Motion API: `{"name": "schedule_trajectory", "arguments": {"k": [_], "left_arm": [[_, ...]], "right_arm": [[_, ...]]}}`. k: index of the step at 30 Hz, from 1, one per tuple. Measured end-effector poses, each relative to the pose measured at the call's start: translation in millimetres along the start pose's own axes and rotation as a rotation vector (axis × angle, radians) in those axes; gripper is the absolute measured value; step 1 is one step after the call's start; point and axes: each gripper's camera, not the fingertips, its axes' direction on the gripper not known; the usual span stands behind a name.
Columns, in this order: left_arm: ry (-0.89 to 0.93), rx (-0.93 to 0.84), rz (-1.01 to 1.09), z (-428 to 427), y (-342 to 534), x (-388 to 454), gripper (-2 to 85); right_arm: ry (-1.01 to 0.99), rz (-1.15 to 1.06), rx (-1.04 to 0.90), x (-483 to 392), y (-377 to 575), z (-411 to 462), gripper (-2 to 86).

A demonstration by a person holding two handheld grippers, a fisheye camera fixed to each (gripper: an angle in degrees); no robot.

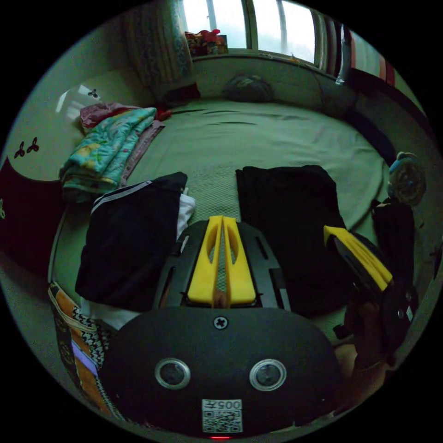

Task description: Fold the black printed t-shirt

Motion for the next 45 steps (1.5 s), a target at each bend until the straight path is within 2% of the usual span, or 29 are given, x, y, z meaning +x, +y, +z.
{"name": "schedule_trajectory", "arguments": {"k": [7, 13, 18, 28, 36, 45], "left_arm": [[0.046, 0.013, -0.046, 0.5, 7.2, -28.7, -0.2], [0.111, -0.033, -0.055, 5.6, 10.3, -53.6, 0.0], [0.108, -0.022, -0.069, 9.2, 13.2, -69.2, 1.8], [0.111, -0.020, -0.058, 19.4, 15.6, -89.6, 5.2], [0.160, -0.026, -0.056, 30.2, 14.0, -96.3, 6.1], [0.117, -0.063, -0.010, 43.8, 12.3, -93.8, 4.5]], "right_arm": [[-0.122, -0.080, -0.024, -24.7, -3.2, 21.7, 6.3], [-0.230, -0.150, -0.131, -47.2, -7.6, 54.1, 11.9], [-0.183, -0.162, -0.209, -61.0, -11.6, 87.8, 13.3], [-0.147, -0.155, -0.319, -82.6, -17.5, 141.0, 13.2], [-0.081, -0.259, -0.301, -90.9, -20.2, 164.3, 6.6], [-0.198, -0.188, -0.272, -72.8, -26.9, 177.9, 4.4]]}}
